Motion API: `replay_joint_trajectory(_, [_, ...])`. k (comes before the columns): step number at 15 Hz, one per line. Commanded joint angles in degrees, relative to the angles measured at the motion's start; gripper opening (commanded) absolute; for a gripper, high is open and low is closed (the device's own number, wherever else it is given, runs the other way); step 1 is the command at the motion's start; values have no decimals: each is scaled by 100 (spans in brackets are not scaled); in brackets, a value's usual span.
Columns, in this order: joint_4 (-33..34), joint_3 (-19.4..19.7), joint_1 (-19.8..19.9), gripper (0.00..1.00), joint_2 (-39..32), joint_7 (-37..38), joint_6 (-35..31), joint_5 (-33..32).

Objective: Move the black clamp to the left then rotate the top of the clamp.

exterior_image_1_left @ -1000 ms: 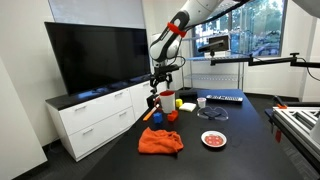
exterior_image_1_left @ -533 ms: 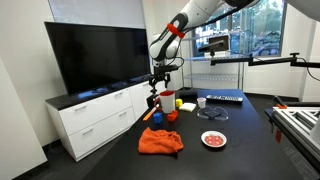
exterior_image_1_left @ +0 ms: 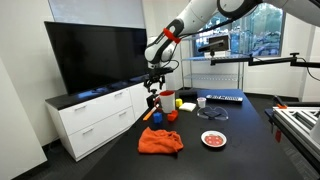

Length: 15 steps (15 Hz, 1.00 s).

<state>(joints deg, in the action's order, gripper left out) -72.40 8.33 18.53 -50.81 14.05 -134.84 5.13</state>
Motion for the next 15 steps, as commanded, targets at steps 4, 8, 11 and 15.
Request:
replay_joint_trajectory(4, [979, -58, 105, 100, -504, -318, 425, 105])
replay_joint_trajectory(8, [1383, -42, 121, 100, -760, -305, 589, 70])
replay_joint_trajectory(11, [1648, -48, 136, 100, -905, -309, 675, 60])
replay_joint_trajectory(15, [1945, -55, 141, 100, -1064, -328, 794, 44])
